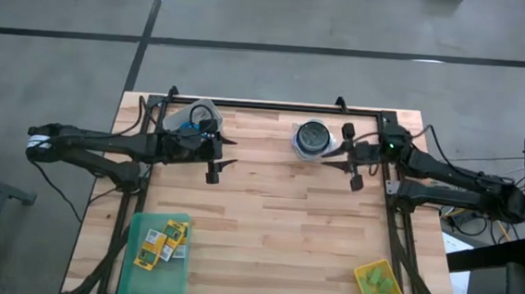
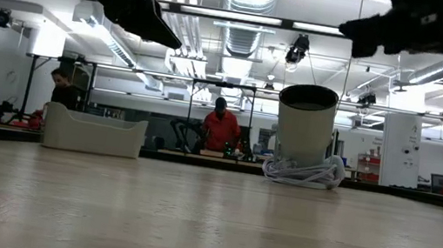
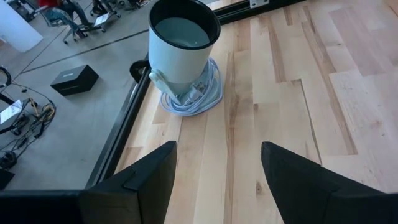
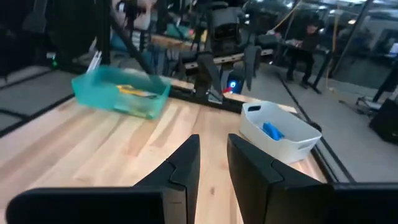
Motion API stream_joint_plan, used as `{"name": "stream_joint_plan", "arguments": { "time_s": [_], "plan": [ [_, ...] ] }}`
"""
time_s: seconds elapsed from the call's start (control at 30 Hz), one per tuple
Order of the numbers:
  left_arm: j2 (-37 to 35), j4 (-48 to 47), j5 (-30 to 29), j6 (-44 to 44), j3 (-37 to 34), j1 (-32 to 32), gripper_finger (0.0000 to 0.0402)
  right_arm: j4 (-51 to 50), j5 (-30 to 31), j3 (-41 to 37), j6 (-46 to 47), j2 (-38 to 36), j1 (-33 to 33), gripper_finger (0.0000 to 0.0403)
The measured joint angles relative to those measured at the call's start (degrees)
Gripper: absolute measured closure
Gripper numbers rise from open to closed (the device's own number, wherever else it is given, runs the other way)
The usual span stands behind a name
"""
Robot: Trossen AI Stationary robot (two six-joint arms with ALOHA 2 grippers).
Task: Pick & Place School Supplies
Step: Return to Home Position
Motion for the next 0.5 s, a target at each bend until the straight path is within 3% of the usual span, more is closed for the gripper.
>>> {"name": "stream_joint_plan", "arguments": {
  "time_s": [0.2, 0.4, 0.5],
  "plan": [
    [0.0, 0.0, 0.0, 0.0, 0.0, 0.0, 0.0161, 11.8, 0.6, -10.0, 9.0, -6.1, -0.2, 0.0324],
    [0.0, 0.0, 0.0, 0.0, 0.0, 0.0, 0.0161, 13.3, 12.0, -16.5, 20.8, -10.7, -0.2, 0.0323],
    [0.0, 0.0, 0.0, 0.0, 0.0, 0.0, 0.0161, 13.3, 12.0, -18.1, 21.3, -12.7, -0.2, 0.0324]
  ]
}}
